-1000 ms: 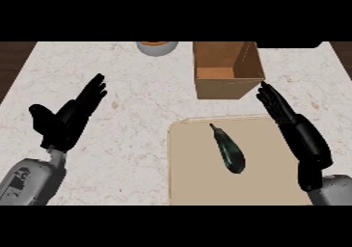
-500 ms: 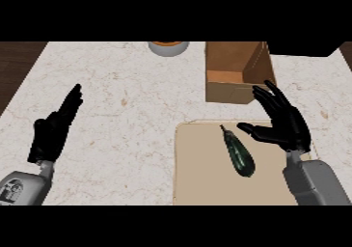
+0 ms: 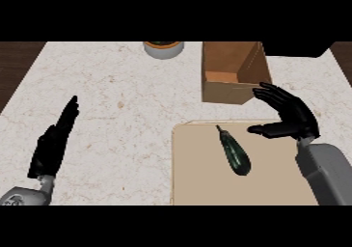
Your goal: Pick the eggplant from the tray and place it in the cardboard box
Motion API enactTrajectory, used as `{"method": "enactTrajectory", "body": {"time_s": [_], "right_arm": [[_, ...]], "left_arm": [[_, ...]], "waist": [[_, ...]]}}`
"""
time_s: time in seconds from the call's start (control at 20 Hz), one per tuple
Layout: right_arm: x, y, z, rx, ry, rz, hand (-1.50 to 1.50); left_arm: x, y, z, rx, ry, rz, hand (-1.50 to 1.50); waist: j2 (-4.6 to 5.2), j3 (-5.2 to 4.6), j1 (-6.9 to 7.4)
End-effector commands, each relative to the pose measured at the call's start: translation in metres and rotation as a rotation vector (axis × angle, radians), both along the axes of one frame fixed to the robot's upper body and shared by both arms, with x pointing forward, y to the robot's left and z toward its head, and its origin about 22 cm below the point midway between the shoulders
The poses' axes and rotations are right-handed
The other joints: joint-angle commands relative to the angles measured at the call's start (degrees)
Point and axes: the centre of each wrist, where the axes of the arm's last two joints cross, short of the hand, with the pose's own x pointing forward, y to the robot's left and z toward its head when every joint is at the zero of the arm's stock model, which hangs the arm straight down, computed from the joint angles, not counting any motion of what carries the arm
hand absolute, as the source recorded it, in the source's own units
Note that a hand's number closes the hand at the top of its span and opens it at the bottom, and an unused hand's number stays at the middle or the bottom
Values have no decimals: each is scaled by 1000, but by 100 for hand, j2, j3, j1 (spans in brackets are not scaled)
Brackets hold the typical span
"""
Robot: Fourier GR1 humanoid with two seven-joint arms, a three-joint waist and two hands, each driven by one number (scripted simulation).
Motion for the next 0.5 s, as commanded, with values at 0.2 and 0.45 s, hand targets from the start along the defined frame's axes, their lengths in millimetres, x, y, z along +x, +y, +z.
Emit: {"method": "enactTrajectory", "body": {"time_s": [0.2,0.45], "right_arm": [[16,-42,25,-382,236,407,-150],[25,-37,42,-478,321,676,-150]], "left_arm": [[-1,-4,0,-7,-12,-1,0],[1,7,0,9,0,16,0]], "waist": [[157,72,87],[129,69,-27]]}}
